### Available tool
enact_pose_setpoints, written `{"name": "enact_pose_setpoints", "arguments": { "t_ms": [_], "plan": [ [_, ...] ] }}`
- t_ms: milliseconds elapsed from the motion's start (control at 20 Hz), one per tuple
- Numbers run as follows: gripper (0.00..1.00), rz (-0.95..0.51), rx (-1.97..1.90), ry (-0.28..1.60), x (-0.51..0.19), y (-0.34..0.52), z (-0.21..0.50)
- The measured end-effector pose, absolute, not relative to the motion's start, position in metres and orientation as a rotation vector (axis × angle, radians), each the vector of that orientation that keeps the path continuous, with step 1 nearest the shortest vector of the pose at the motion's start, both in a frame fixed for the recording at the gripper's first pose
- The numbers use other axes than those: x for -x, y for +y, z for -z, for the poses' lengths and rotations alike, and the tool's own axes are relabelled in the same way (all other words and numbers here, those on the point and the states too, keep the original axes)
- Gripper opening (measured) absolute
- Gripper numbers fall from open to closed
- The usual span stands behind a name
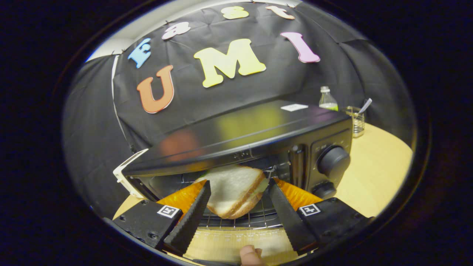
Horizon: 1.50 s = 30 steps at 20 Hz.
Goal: Open the toaster oven, put the food inside, and close the toaster oven door.
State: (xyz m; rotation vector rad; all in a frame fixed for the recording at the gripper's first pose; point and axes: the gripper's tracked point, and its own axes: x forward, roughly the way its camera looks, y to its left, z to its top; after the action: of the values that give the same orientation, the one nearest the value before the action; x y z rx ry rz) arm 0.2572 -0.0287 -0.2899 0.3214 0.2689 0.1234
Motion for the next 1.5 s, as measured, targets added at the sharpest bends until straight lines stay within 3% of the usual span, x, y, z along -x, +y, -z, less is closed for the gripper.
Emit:
{"name": "enact_pose_setpoints", "arguments": {
  "t_ms": [150,450,750,1050,1500],
  "plan": [
    [1.0,-0.095,-0.267,0.289,-0.222,-0.03,0.287],
    [1.0,-0.177,-0.222,0.348,-0.139,0.007,0.325],
    [1.0,-0.104,-0.051,0.389,-0.088,0.021,0.37],
    [1.0,-0.035,-0.066,0.568,-0.087,0.017,0.415],
    [1.0,-0.01,-0.048,0.606,-0.093,0.013,0.417]
  ]
}}
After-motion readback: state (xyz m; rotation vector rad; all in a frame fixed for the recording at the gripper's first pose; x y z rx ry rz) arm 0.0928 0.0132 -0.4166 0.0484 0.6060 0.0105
